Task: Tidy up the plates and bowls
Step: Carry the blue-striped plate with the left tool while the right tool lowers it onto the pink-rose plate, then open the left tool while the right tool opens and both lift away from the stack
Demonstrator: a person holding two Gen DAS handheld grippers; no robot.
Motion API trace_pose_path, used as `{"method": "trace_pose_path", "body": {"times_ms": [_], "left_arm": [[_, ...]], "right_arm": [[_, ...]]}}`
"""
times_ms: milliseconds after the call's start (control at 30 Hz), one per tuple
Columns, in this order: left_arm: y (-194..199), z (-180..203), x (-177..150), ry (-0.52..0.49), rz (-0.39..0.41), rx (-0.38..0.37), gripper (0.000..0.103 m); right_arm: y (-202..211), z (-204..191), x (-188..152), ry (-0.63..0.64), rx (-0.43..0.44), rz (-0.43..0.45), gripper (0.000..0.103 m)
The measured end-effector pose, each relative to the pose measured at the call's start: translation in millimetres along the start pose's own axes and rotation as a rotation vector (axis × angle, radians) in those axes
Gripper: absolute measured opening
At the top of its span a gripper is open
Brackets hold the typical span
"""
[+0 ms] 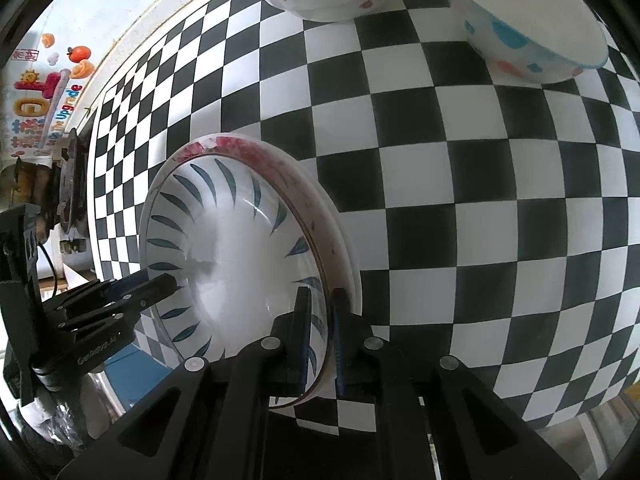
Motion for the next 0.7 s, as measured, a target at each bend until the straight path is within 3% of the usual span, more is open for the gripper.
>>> {"method": "trace_pose_path", "body": {"times_ms": [433,700], "left_arm": [[11.3,1.0,-12.0,0.031,0.025,0.028,0.026],[63.2,13.7,-40.2,0.024,0.108,0.038,0.026]], "right_arm": [[17.9,-11.2,-12.9,0.011,-0.046,0.056,0.013],[49.0,-39.4,-43.6,0.049,-0.13,0.128,0.013]]}}
Point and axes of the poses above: each gripper's, at about its wrist camera, not at the fingertips, and y roughly against the way its jaws point, z to its right, x to its top, the point moved 2 cm from there along -y, roughly the way its jaws point, and after that the axes turned 9 degrees about -z, right-handed, at the moved point
